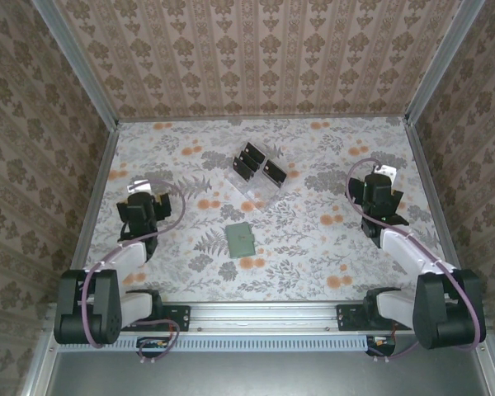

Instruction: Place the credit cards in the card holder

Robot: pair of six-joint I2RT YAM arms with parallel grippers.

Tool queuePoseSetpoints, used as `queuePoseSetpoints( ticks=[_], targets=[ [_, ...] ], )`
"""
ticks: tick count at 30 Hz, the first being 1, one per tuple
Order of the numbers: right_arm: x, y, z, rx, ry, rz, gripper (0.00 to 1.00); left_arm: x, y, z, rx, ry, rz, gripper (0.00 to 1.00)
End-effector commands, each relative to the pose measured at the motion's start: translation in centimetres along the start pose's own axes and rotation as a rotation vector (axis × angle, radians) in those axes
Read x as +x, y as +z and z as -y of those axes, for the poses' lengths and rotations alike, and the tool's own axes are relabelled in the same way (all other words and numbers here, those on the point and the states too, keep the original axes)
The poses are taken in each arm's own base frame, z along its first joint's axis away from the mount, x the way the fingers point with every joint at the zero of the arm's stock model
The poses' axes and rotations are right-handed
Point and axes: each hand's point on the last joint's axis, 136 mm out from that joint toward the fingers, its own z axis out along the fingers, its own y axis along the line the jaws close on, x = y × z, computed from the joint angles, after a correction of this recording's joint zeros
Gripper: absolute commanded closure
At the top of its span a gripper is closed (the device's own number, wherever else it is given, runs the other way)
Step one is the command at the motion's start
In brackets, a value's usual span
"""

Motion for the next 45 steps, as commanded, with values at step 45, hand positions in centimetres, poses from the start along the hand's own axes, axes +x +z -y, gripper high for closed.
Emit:
queuePoseSetpoints(
  ticks=[45],
  targets=[
    [2.2, 4.1, -6.4, -0.342, -0.152, 0.149, 0.00, -1.4, 4.7, 4.7, 0.248, 0.069, 0.117, 0.00]
  ],
)
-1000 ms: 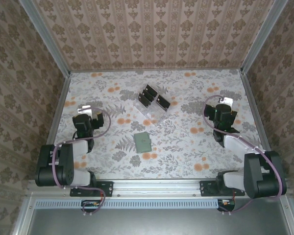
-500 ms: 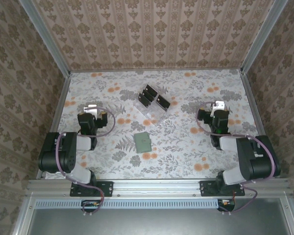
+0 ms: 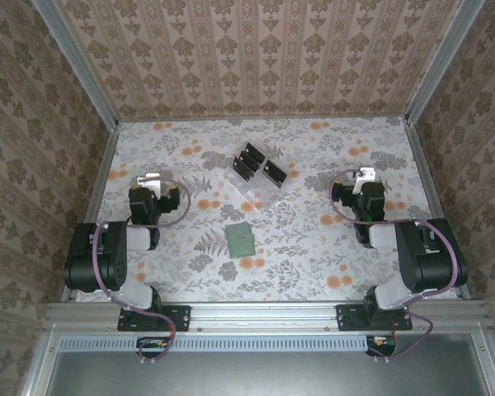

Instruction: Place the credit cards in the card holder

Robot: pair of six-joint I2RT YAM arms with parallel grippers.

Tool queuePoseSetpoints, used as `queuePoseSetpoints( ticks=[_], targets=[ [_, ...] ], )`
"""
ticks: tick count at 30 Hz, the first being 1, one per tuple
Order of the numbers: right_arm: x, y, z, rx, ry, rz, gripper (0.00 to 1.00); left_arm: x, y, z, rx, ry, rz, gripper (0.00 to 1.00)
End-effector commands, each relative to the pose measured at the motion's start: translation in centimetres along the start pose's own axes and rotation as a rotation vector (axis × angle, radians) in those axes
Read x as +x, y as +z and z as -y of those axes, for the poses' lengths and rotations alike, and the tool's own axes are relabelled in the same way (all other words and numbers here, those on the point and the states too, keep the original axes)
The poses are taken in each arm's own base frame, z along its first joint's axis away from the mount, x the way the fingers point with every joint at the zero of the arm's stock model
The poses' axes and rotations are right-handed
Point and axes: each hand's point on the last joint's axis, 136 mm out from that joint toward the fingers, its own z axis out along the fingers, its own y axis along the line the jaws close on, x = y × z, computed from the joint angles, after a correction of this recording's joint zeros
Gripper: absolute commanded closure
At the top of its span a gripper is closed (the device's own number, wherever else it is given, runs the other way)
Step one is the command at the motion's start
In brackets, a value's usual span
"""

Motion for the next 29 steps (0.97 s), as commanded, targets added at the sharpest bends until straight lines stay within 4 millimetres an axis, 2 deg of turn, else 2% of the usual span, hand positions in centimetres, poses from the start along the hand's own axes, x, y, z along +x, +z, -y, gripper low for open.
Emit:
queuePoseSetpoints(
  ticks=[1, 24, 29],
  targets=[
    [-0.3, 0.0, -0.4, -0.025, -0.011, 0.008, 0.00, -1.0, 0.3, 0.1, 0.016, -0.004, 0.023, 0.00],
    [-0.2, 0.3, -0.6, -0.024, -0.018, -0.004, 0.00, -1.0, 0.3, 0.2, 0.011, 0.003, 0.023, 0.00],
    [-0.3, 0.0, -0.6, -0.024, -0.018, 0.006, 0.00, -0.9, -0.1, -1.3, -0.115, -0.010, 0.036, 0.00]
  ],
)
